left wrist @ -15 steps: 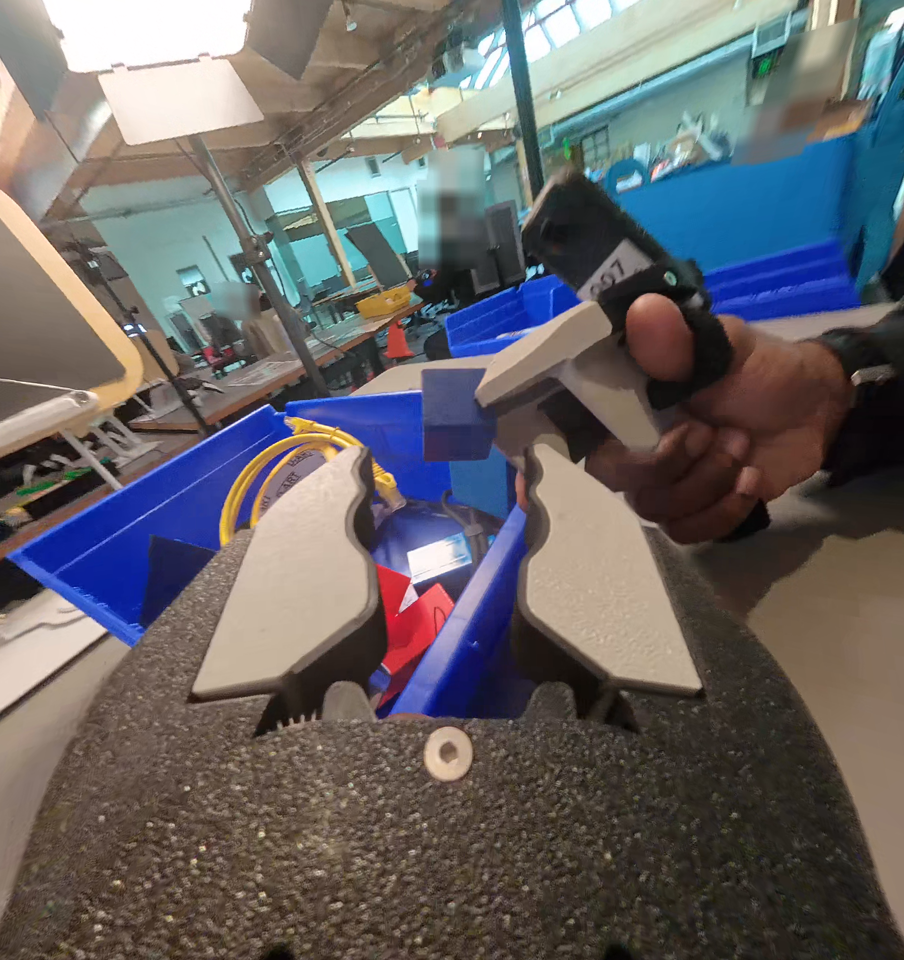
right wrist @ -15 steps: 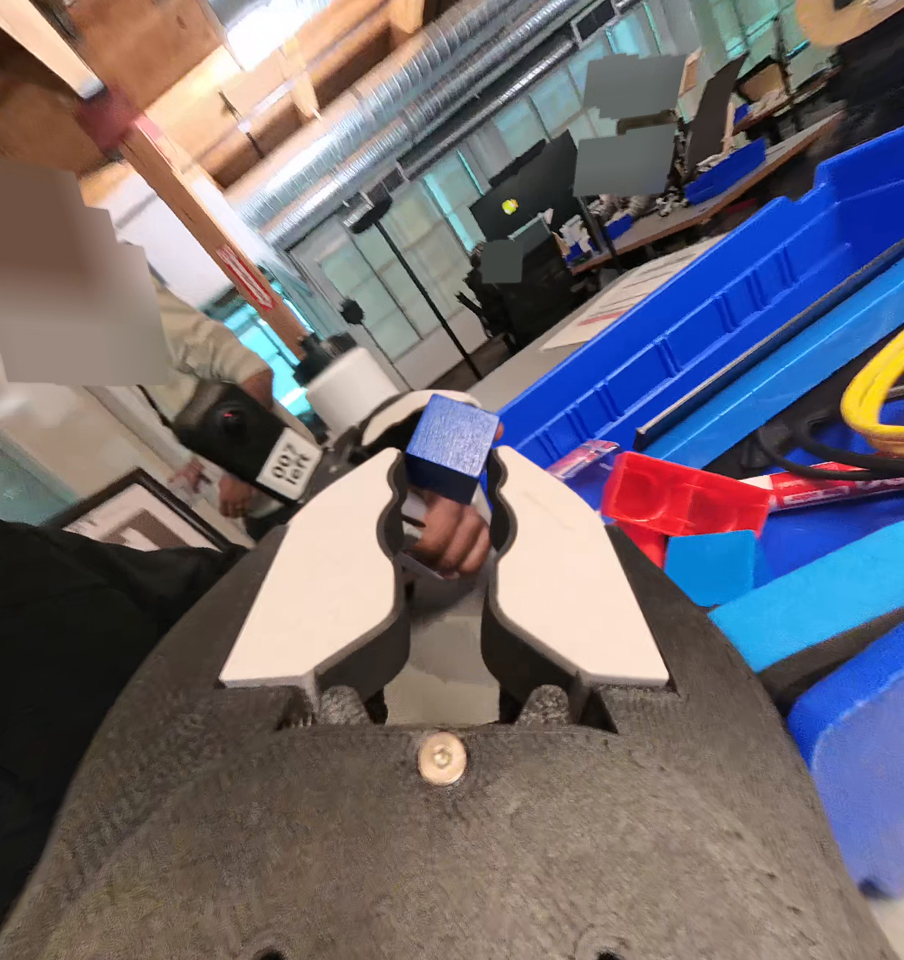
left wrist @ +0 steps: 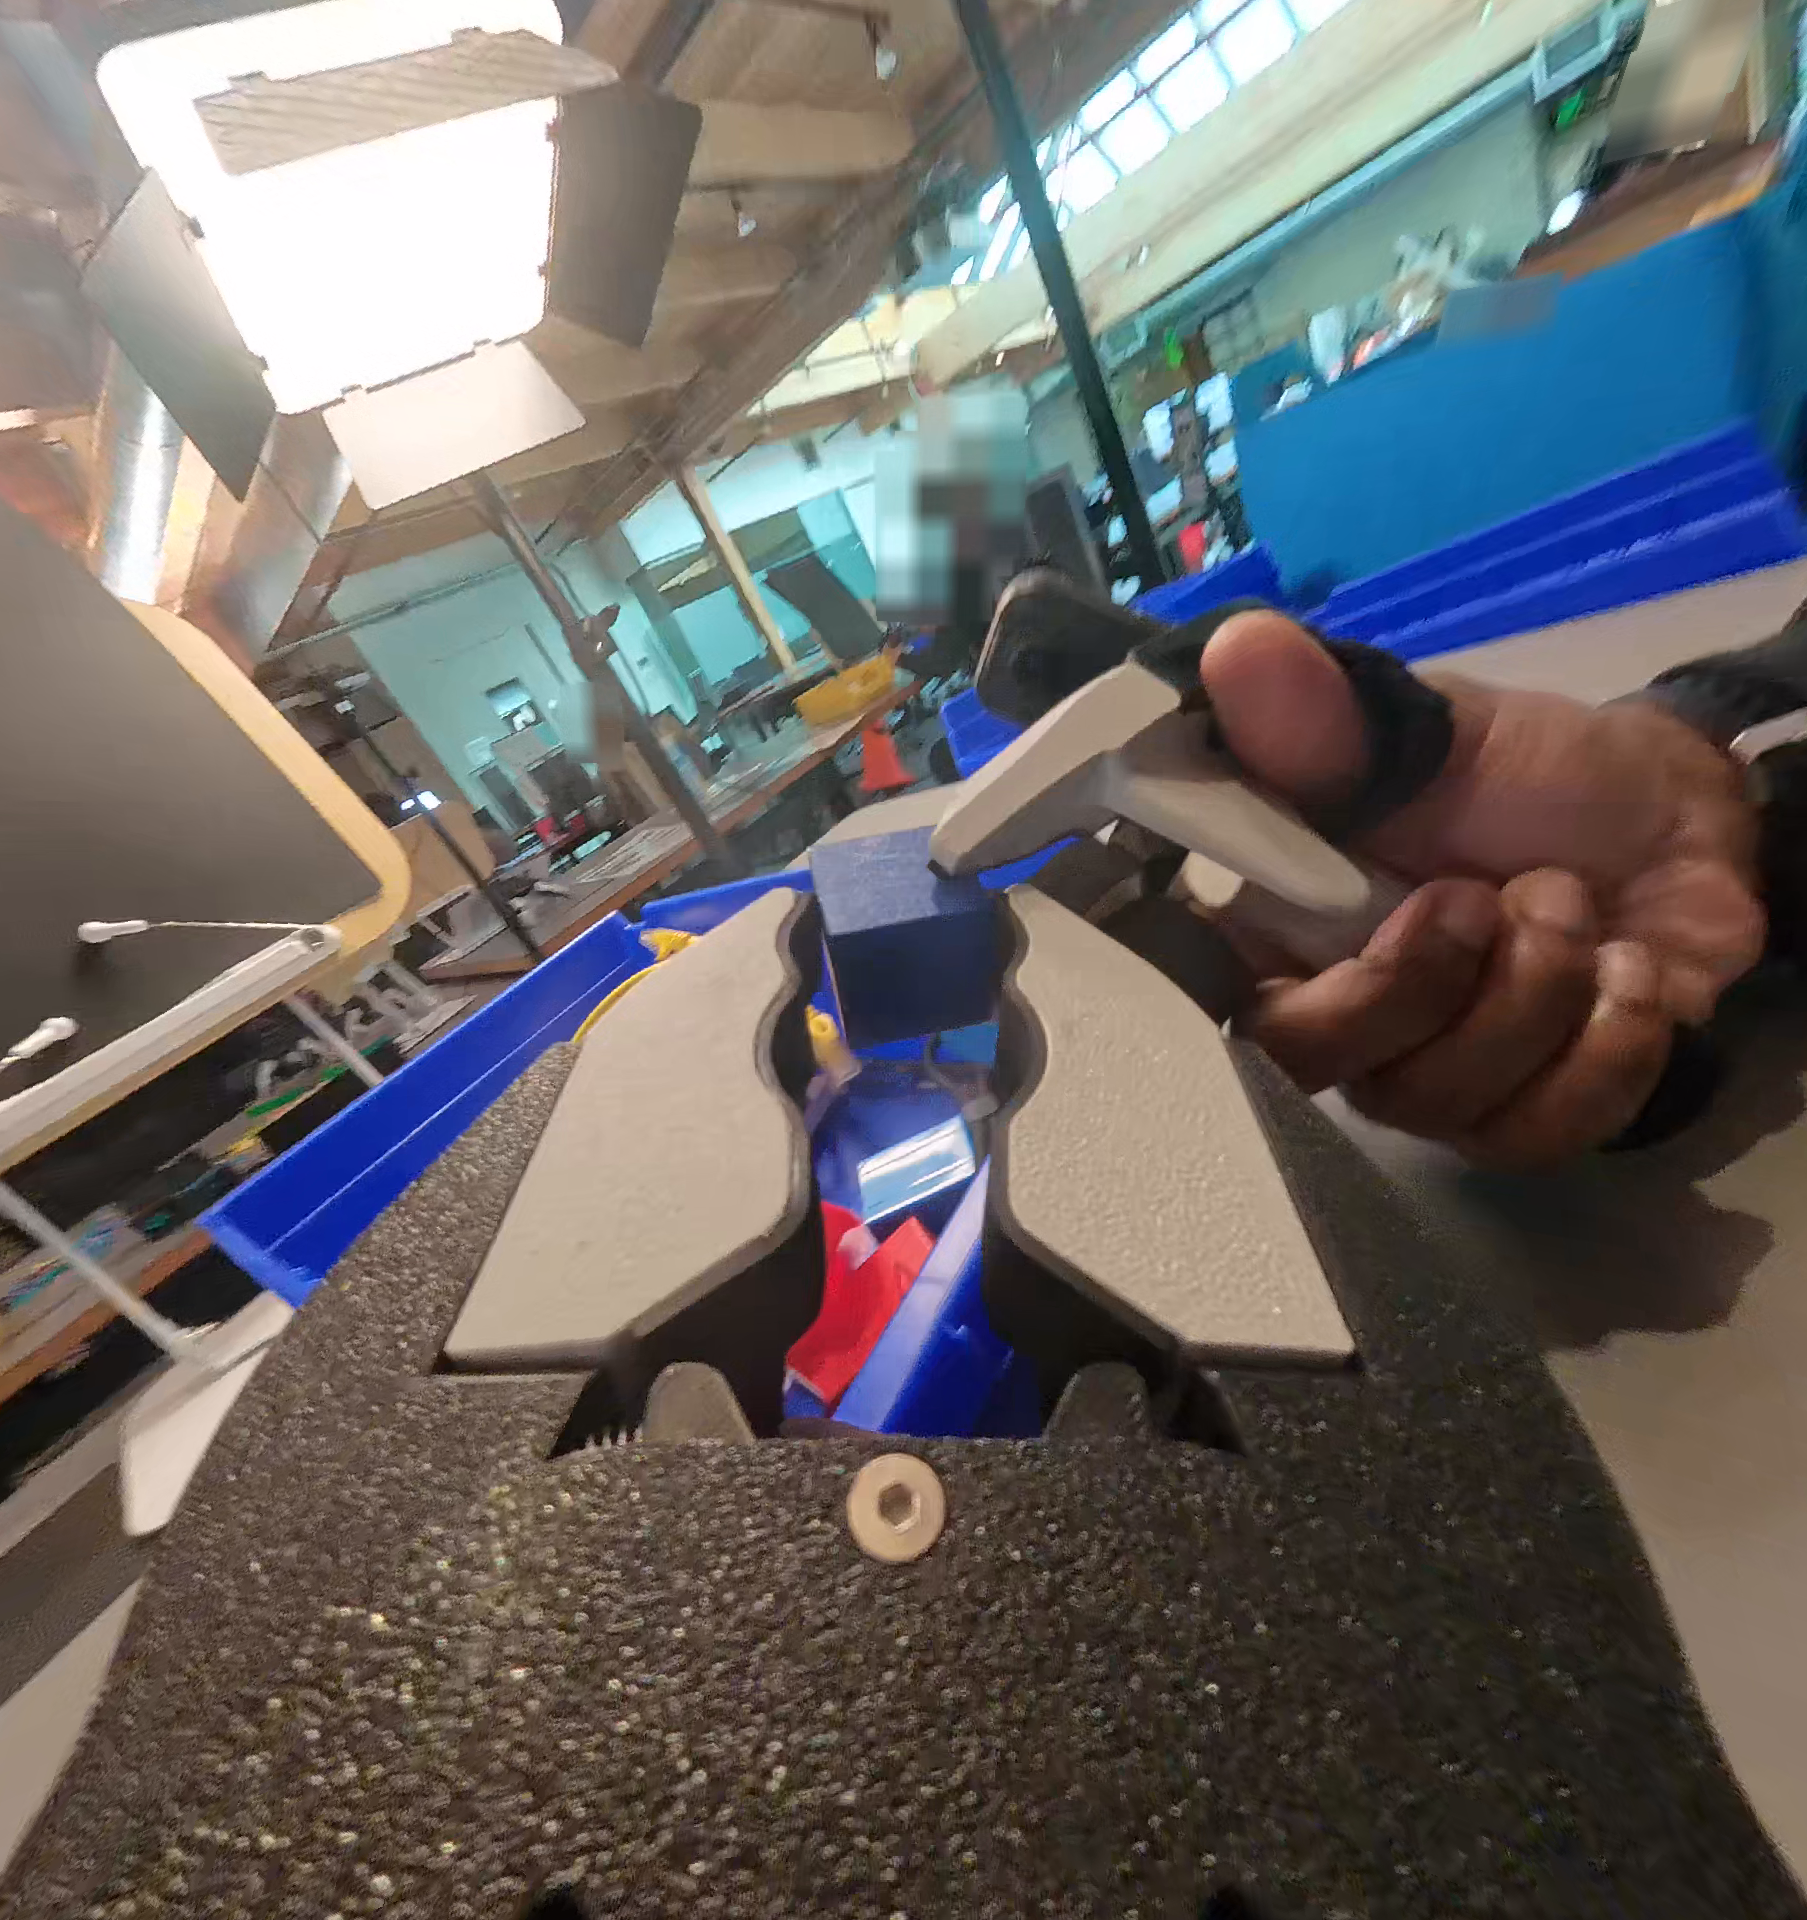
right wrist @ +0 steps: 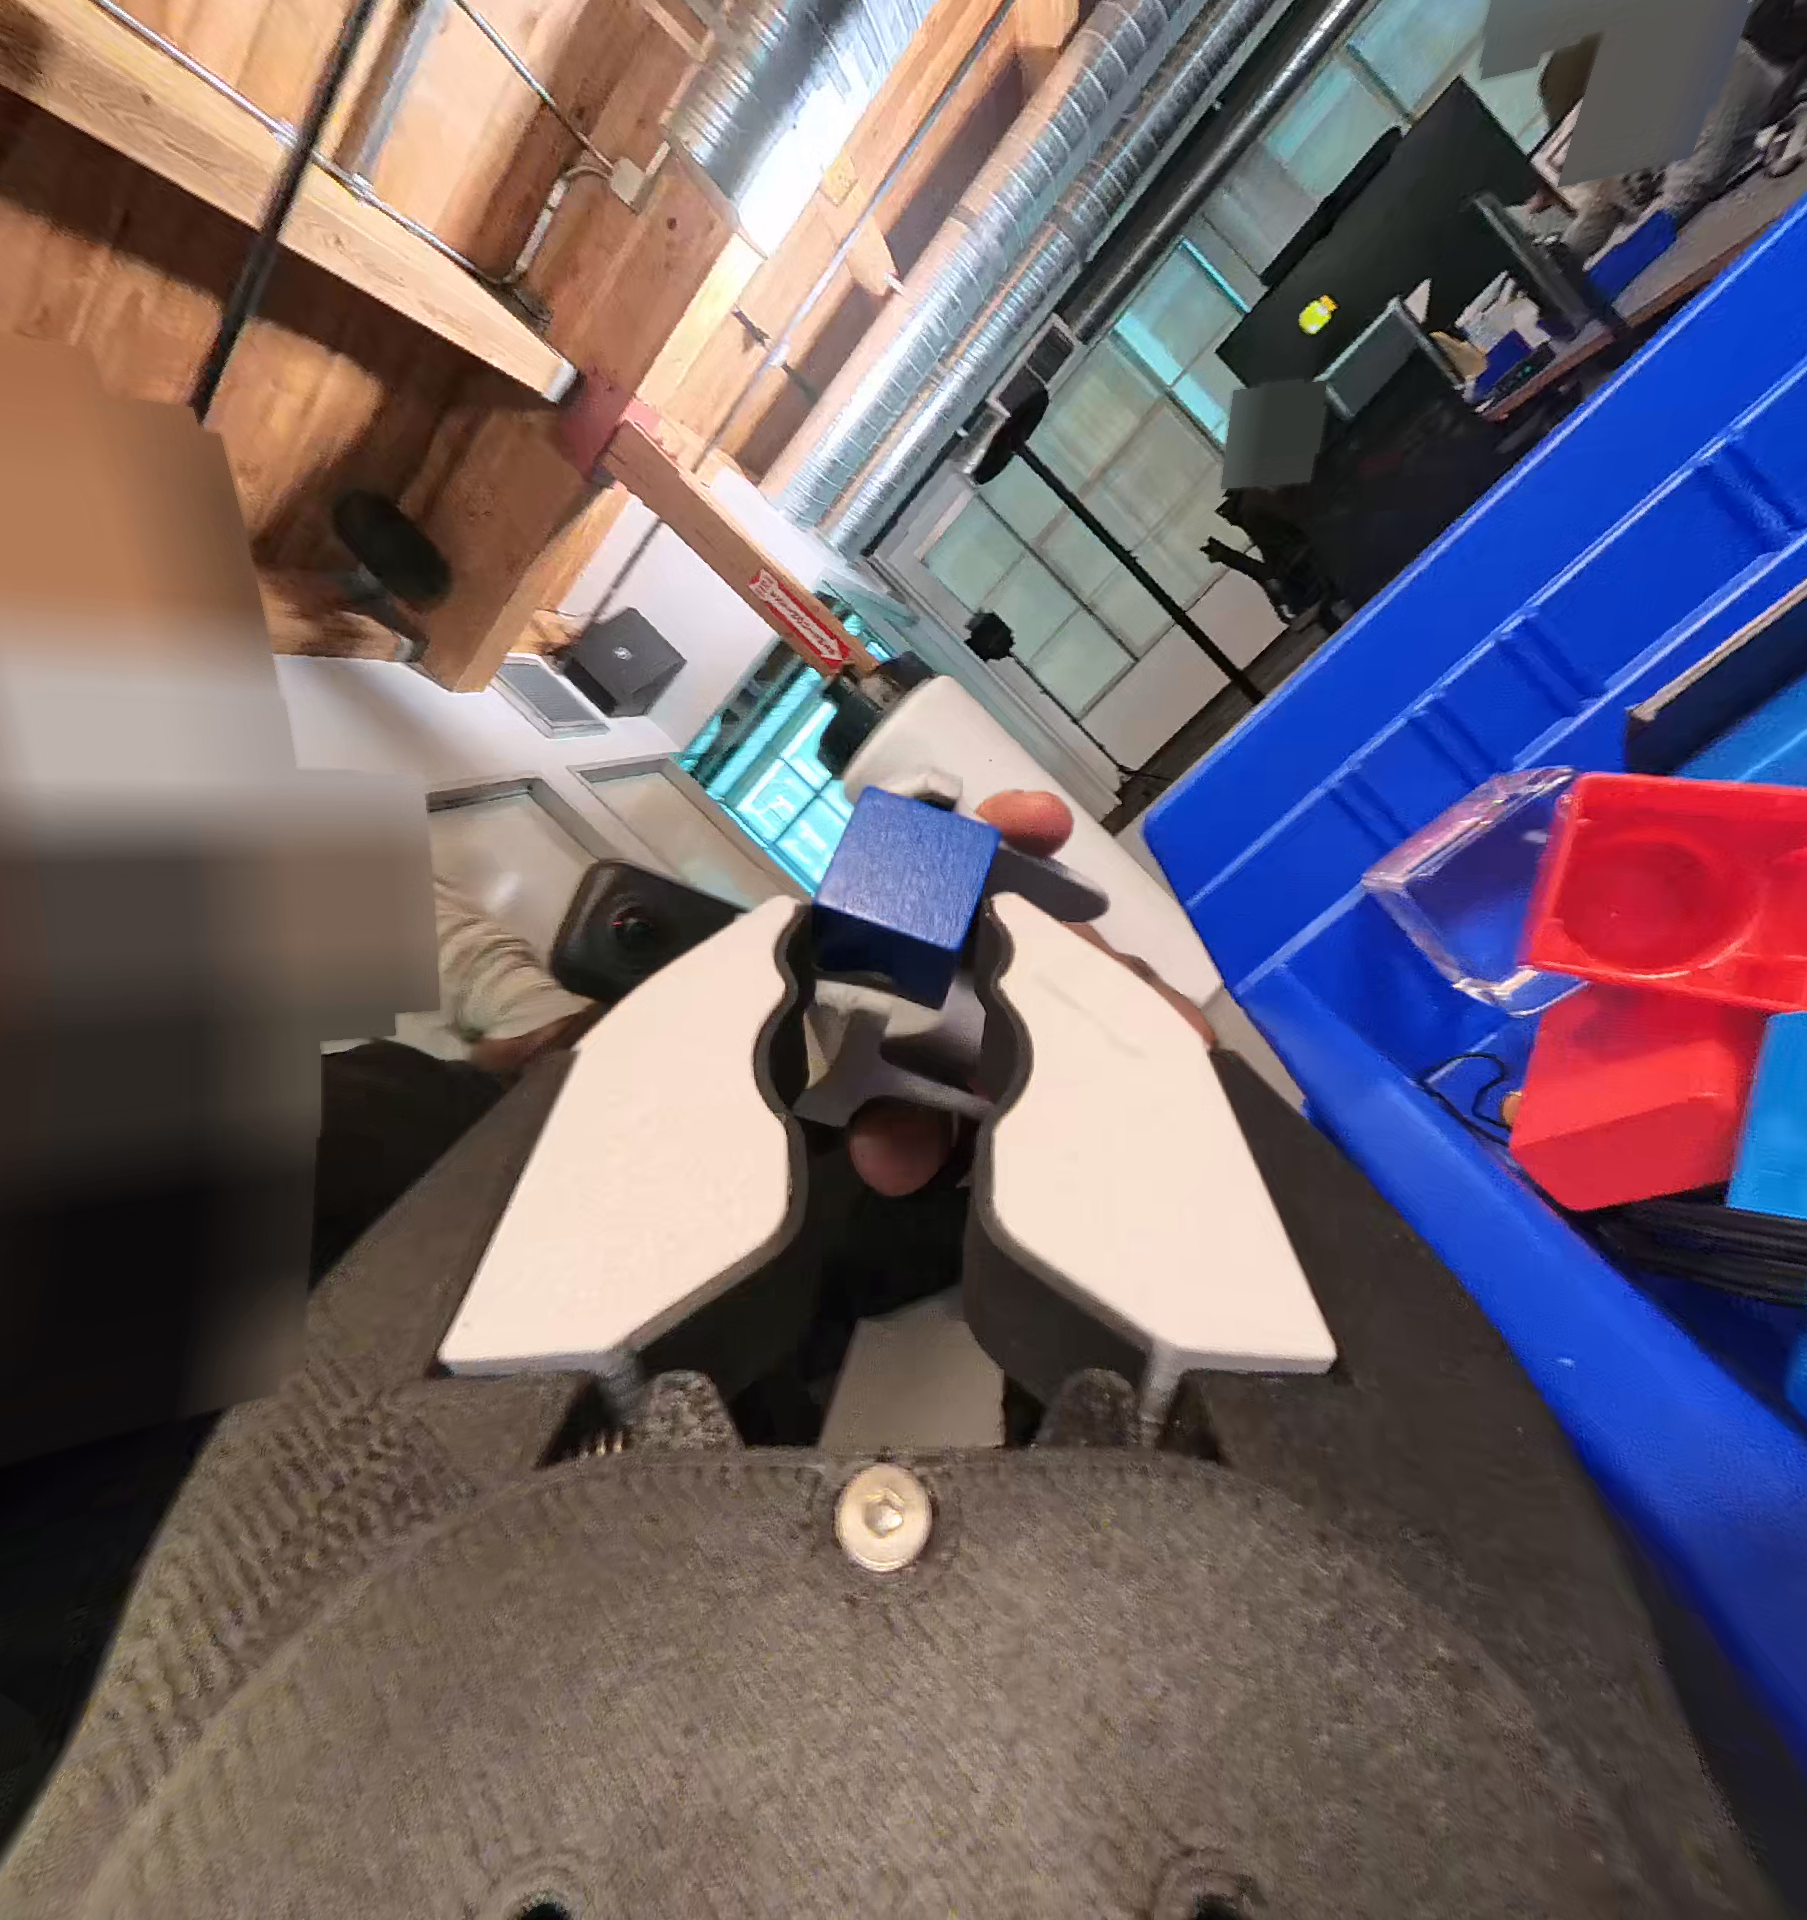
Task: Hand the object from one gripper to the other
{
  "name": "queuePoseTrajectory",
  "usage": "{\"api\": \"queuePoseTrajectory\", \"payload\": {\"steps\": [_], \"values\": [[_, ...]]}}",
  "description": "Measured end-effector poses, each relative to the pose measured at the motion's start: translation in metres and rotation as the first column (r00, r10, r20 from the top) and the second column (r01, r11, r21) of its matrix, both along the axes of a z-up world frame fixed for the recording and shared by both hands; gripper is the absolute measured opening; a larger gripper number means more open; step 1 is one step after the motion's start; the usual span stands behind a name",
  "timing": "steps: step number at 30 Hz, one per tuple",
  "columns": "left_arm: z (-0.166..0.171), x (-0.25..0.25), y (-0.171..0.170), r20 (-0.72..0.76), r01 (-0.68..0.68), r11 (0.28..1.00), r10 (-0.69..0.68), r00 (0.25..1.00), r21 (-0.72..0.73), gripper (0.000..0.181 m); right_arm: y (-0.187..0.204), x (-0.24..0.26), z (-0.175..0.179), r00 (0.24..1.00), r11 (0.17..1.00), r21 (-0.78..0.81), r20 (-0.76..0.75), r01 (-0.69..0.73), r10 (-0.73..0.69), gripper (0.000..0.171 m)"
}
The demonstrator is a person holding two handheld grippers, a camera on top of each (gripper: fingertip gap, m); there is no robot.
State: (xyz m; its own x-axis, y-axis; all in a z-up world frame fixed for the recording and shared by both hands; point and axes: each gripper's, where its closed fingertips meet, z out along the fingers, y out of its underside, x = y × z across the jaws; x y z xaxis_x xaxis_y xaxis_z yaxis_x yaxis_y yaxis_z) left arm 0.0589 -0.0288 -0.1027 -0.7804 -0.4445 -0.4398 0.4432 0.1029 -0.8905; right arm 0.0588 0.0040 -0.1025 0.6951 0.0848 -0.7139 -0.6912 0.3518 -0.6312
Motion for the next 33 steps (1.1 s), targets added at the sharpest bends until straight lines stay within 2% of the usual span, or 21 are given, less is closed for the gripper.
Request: {"api": "queuePoseTrajectory", "payload": {"steps": [2,4,6,8,10,12,14,16,18,20,23,27,29,33], "values": [[-0.003,0.008,0.003,0.053,-0.089,0.995,0.086,0.995,0.051,0.031,-0.003,0.007,-0.005,0.993,0.991,-0.096,0.081,0.091,-0.084,0.030],[-0.003,0.015,0.008,0.125,-0.176,0.980,0.164,0.979,0.094,0.031,-0.010,0.016,-0.006,0.947,0.942,-0.208,0.245,0.262,-0.209,0.039],[-0.006,0.020,0.010,0.201,-0.247,0.957,0.215,0.956,0.151,0.031,-0.019,0.024,-0.004,0.837,0.834,-0.299,0.457,0.463,-0.300,0.043],[-0.014,0.023,0.010,0.259,-0.305,0.926,0.245,0.934,0.222,0.031,-0.020,0.025,-0.005,0.721,0.719,-0.361,0.634,0.594,-0.278,0.049],[-0.022,0.021,0.006,0.296,-0.313,0.909,0.230,0.927,0.274,0.031,-0.014,0.022,-0.013,0.672,0.653,-0.412,0.711,0.636,-0.206,0.051],[-0.030,0.016,0.000,0.300,-0.282,0.908,0.188,0.935,0.309,0.031,-0.007,0.022,-0.027,0.693,0.622,-0.473,0.703,0.623,-0.159,0.049],[-0.039,0.016,-0.002,0.269,-0.265,0.904,0.177,0.947,0.336,0.030,-0.003,0.021,-0.037,0.725,0.626,-0.508,0.674,0.592,-0.139,0.032],[-0.042,0.017,-0.004,0.177,-0.204,0.924,0.153,0.972,0.322,0.033,-0.005,0.023,-0.040,0.751,0.627,-0.525,0.643,0.576,-0.151,0.031],[-0.038,0.015,-0.004,0.011,-0.105,0.963,0.106,0.994,0.250,0.040,-0.009,0.026,-0.035,0.754,0.639,-0.506,0.630,0.580,-0.185,0.031],[-0.038,0.012,-0.006,-0.187,0.013,0.983,0.022,0.982,0.183,0.048,-0.014,0.027,-0.029,0.731,0.640,-0.477,0.652,0.602,-0.202,0.031],[-0.042,0.011,-0.005,-0.437,0.126,0.987,-0.069,0.897,0.102,0.051,-0.019,0.026,-0.018,0.631,0.601,-0.424,0.754,0.678,-0.180,0.031],[-0.042,-0.001,-0.006,-0.666,0.264,0.965,-0.204,0.717,-0.011,0.054,-0.026,0.022,-0.015,0.406,0.485,-0.342,0.913,0.805,-0.031,0.030],[-0.041,-0.003,-0.005,-0.713,0.285,0.958,-0.228,0.663,-0.042,0.055,-0.029,0.021,-0.019,0.321,0.428,-0.316,0.945,0.847,0.061,0.030],[-0.037,-0.002,-0.004,-0.727,0.267,0.961,-0.236,0.645,-0.075,0.055,-0.025,0.017,-0.027,0.253,0.389,-0.301,0.952,0.871,0.171,0.030]]}}
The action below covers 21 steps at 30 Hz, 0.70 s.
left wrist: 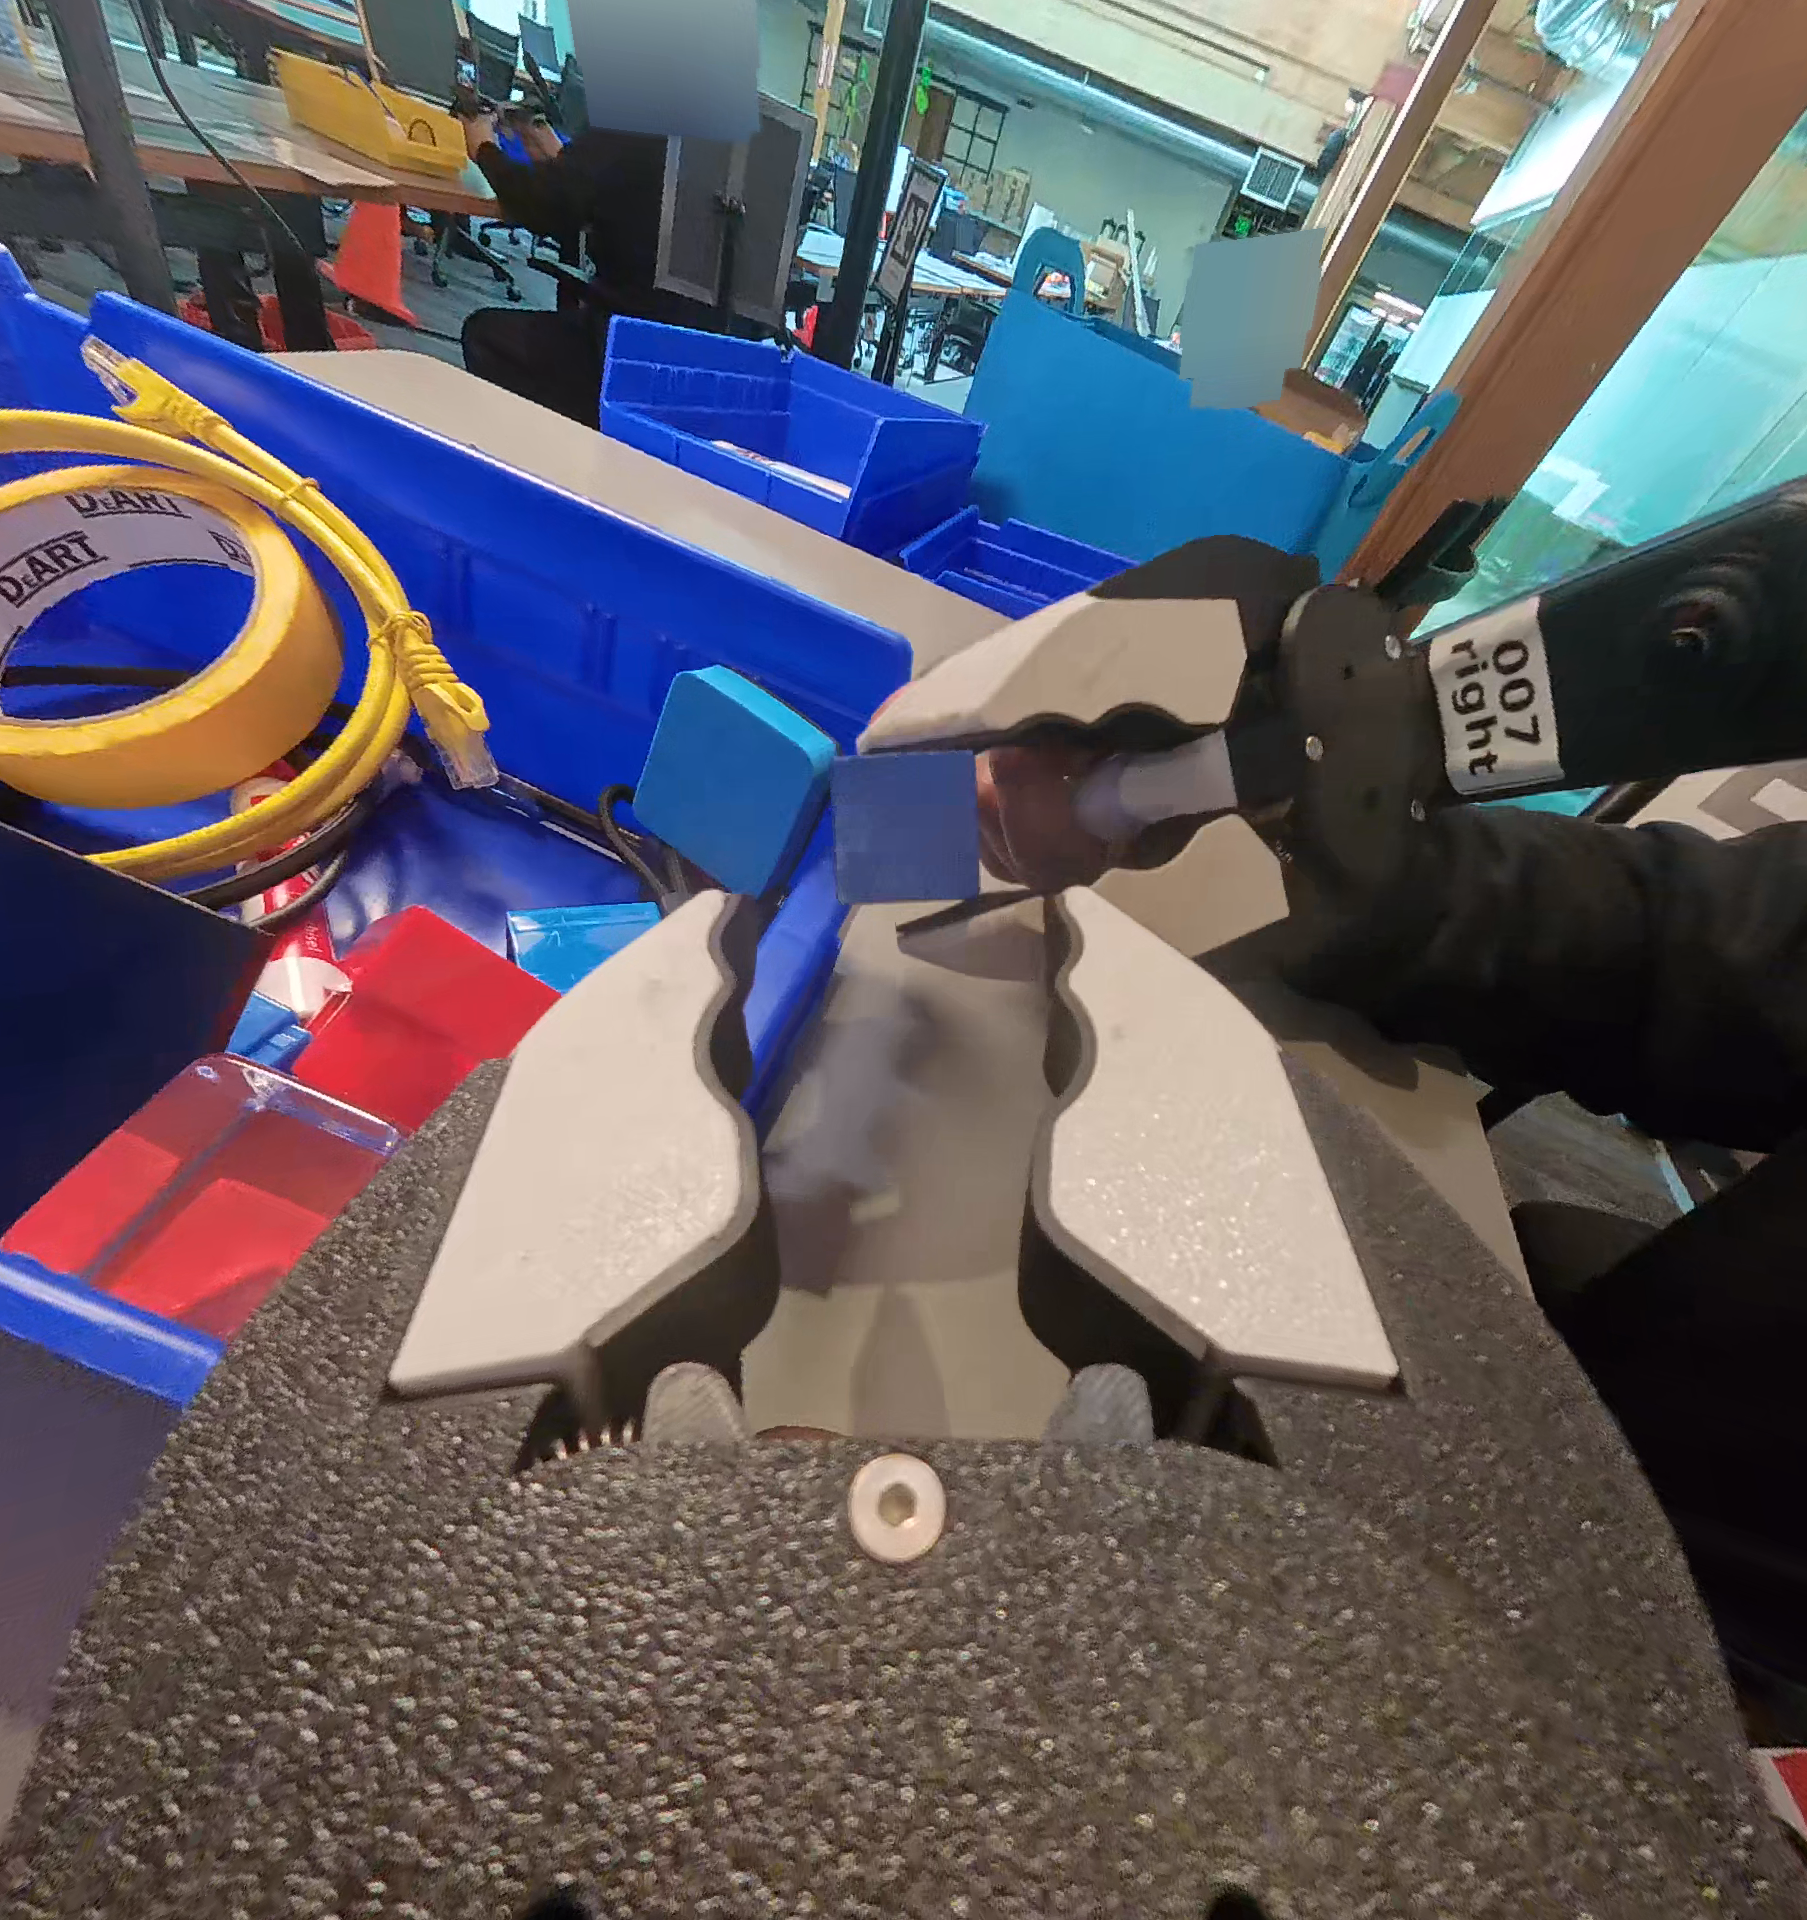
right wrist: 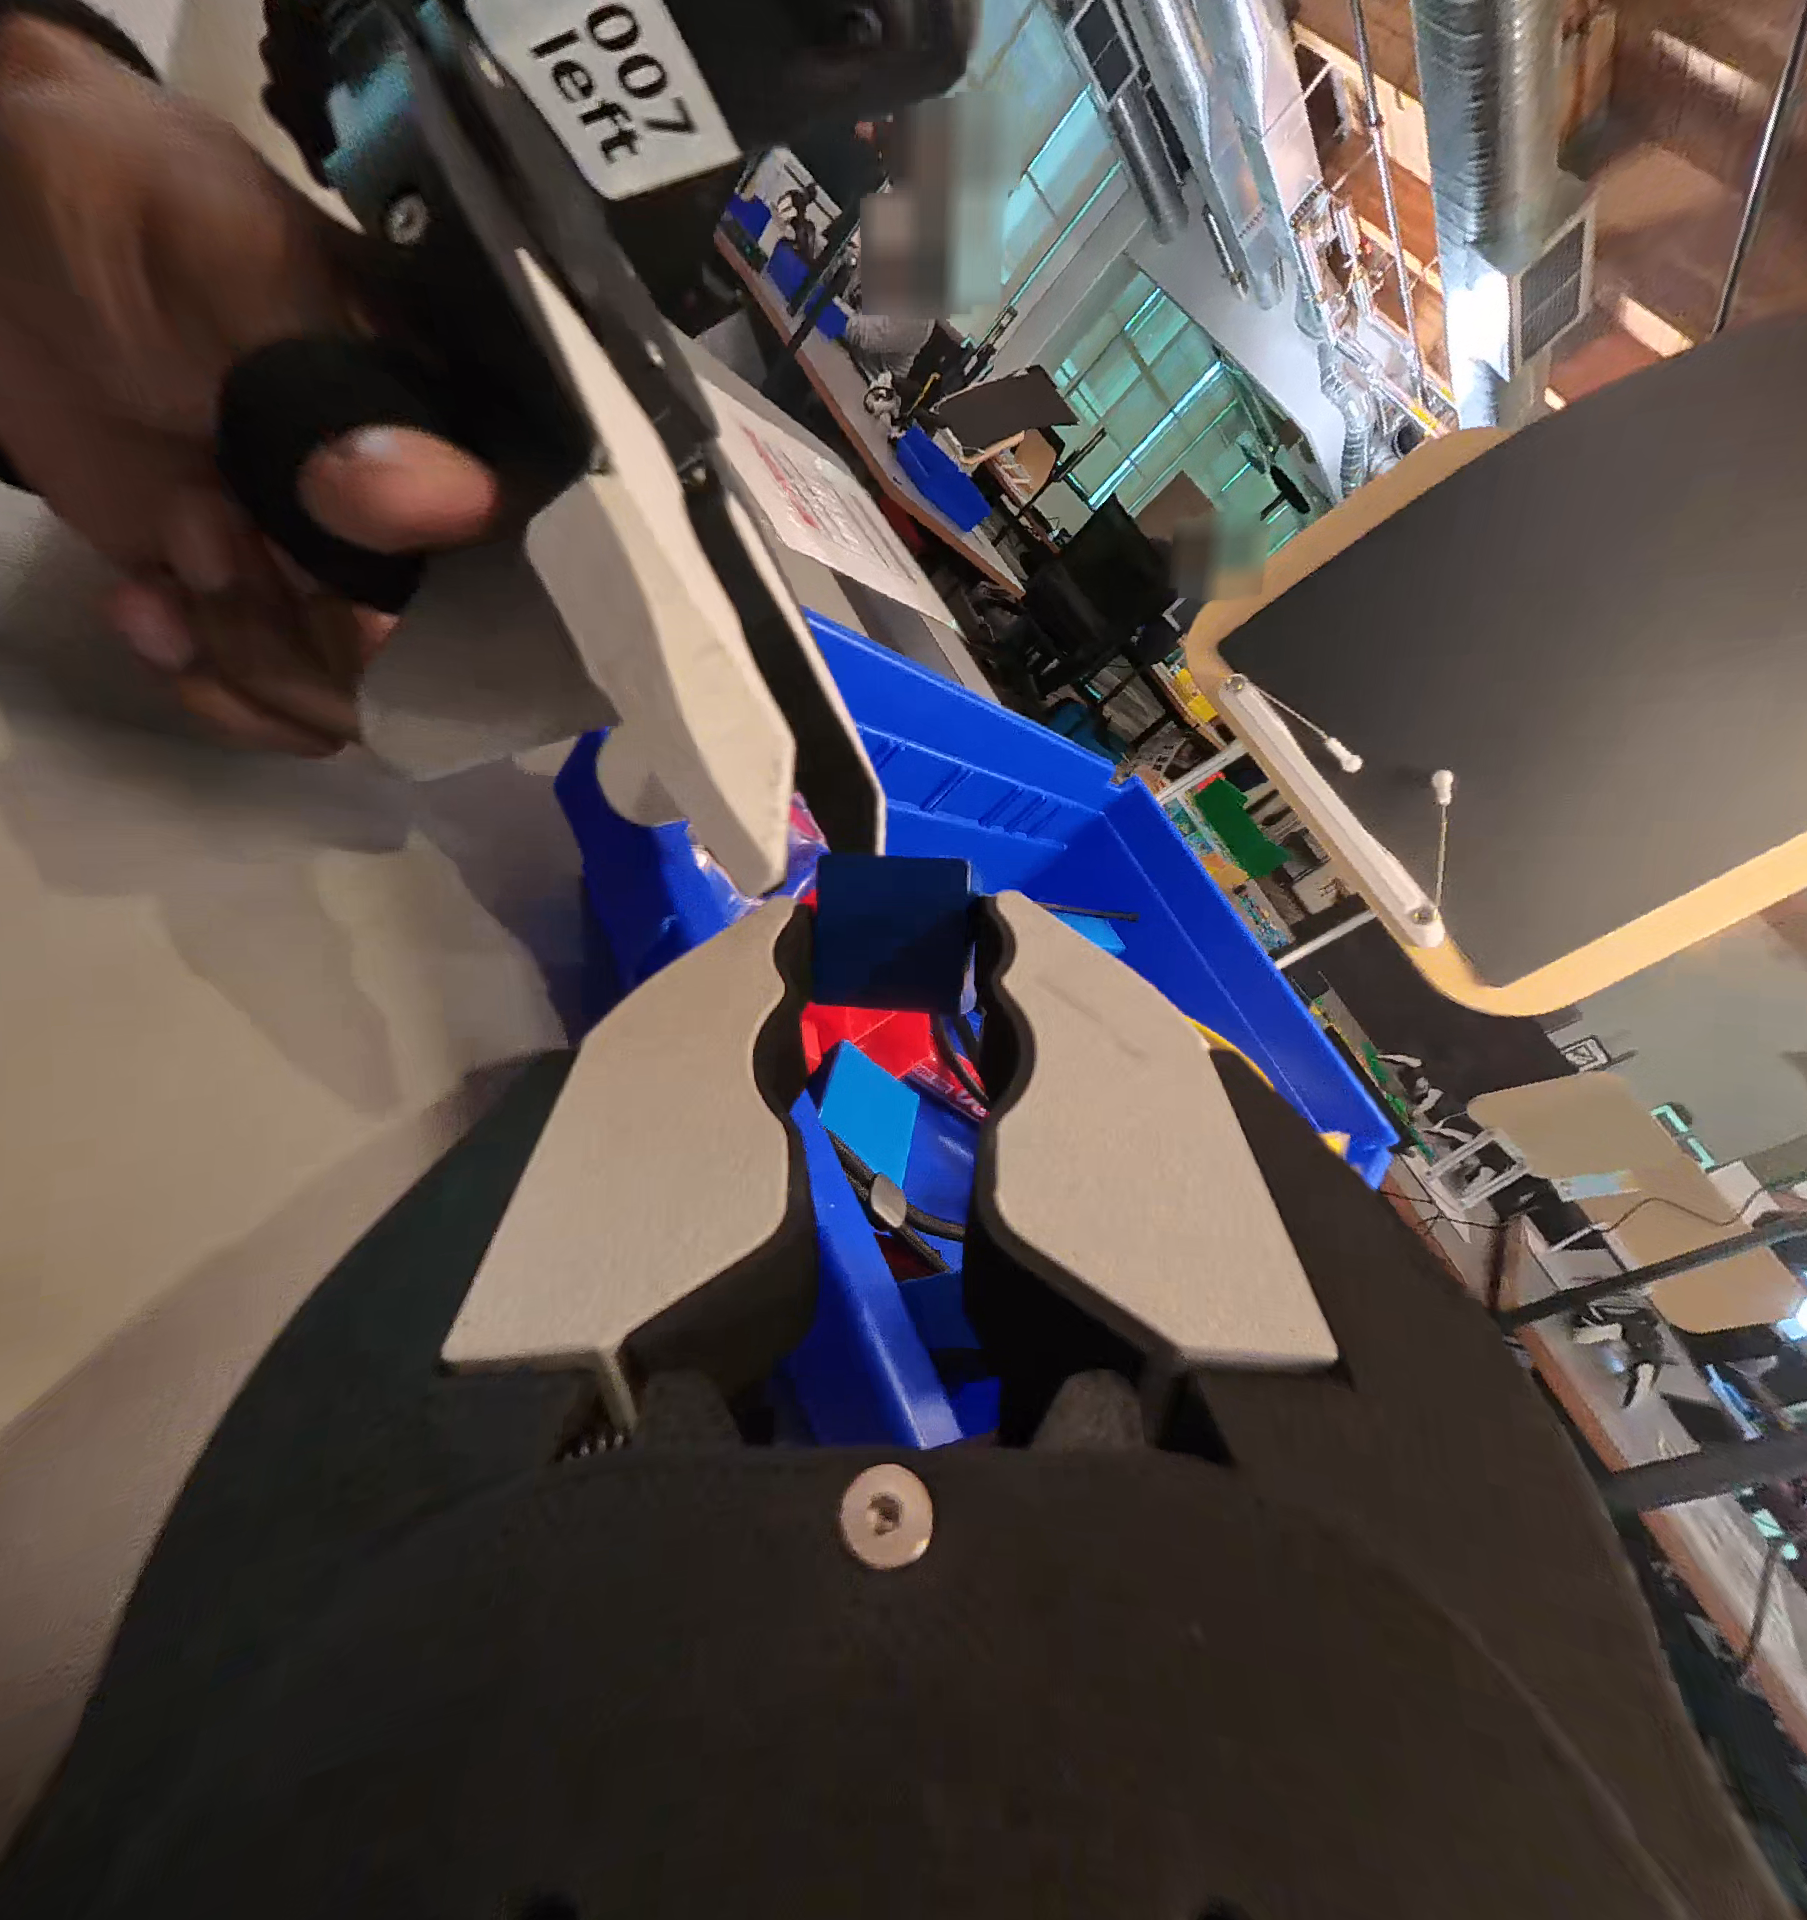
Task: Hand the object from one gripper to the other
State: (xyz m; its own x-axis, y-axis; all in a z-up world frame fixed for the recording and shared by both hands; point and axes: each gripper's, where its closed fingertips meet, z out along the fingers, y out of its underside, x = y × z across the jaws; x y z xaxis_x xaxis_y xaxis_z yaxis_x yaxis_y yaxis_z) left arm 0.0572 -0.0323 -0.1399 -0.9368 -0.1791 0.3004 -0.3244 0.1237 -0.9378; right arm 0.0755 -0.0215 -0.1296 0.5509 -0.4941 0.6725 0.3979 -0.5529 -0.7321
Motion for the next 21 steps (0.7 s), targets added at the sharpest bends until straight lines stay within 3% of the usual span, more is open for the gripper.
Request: {"api": "queuePoseTrajectory", "payload": {"steps": [5,7,11,15,21], "values": [[-0.009,0.000,-0.002,0.016,-0.019,0.999,0.018,1.000,0.040,0.050,0.011,-0.007,-0.013,1.000,0.996,-0.080,0.009,-0.025,0.026,0.030],[-0.013,-0.003,-0.004,0.009,0.001,0.999,-0.001,1.000,0.043,0.029,0.014,-0.008,-0.018,0.999,0.995,-0.092,-0.020,-0.033,0.031,0.030],[-0.018,0.003,-0.003,0.036,-0.048,0.996,0.046,0.998,0.073,0.030,0.013,-0.003,-0.025,0.992,0.998,-0.055,-0.128,-0.016,0.009,0.031],[-0.013,0.012,0.003,0.181,-0.129,0.986,0.109,0.977,0.105,0.029,0.010,0.003,-0.026,0.967,0.999,0.031,-0.254,0.017,-0.009,0.032],[0.008,0.023,0.015,0.438,-0.252,0.966,0.198,0.877,0.066,0.029,0.000,0.013,-0.029,0.947,0.996,0.051,-0.315,0.078,-0.058,0.029]]}}
